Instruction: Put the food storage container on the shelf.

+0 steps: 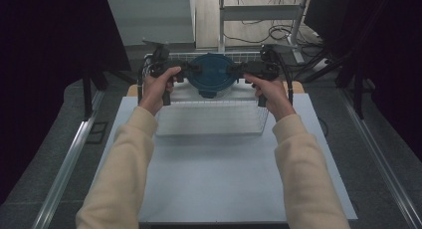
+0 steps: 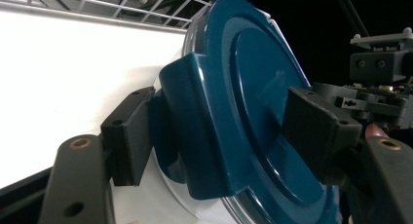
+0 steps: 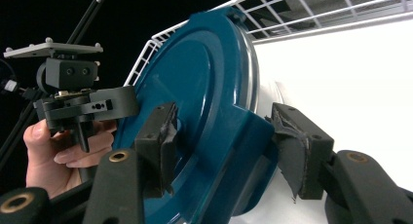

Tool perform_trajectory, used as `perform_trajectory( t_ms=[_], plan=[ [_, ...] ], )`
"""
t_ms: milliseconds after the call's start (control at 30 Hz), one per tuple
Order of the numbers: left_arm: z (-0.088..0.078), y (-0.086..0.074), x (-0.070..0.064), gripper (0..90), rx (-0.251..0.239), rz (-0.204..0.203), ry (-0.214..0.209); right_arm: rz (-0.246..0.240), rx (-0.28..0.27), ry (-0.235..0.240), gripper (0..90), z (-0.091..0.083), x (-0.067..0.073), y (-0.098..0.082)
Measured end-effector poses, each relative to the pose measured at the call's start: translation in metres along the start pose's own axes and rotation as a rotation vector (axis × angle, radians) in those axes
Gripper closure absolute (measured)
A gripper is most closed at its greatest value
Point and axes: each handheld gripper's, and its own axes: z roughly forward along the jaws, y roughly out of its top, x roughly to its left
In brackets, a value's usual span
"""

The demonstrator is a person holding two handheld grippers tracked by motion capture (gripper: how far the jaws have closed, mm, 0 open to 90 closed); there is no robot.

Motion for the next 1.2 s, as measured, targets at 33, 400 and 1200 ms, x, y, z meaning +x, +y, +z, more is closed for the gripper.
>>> perform_trajectory(
  t_ms=[33,400,1200],
  plan=[
    [0.0,0.0,0.0,29.4,0.0,0.0,0.0,0.0,0.0,0.0,44.6,0.0,0.0,0.0],
    [0.002,0.0,0.005,26.6,-0.04,0.013,0.007,-0.057,-0.054,-0.052,50.4,0.008,0.006,0.005],
    [-0.057,-0.047,-0.031,19.4,-0.066,0.311,0.117,-0.348,-0.099,-0.09,27.6,-0.042,0.032,-0.04]
  ],
)
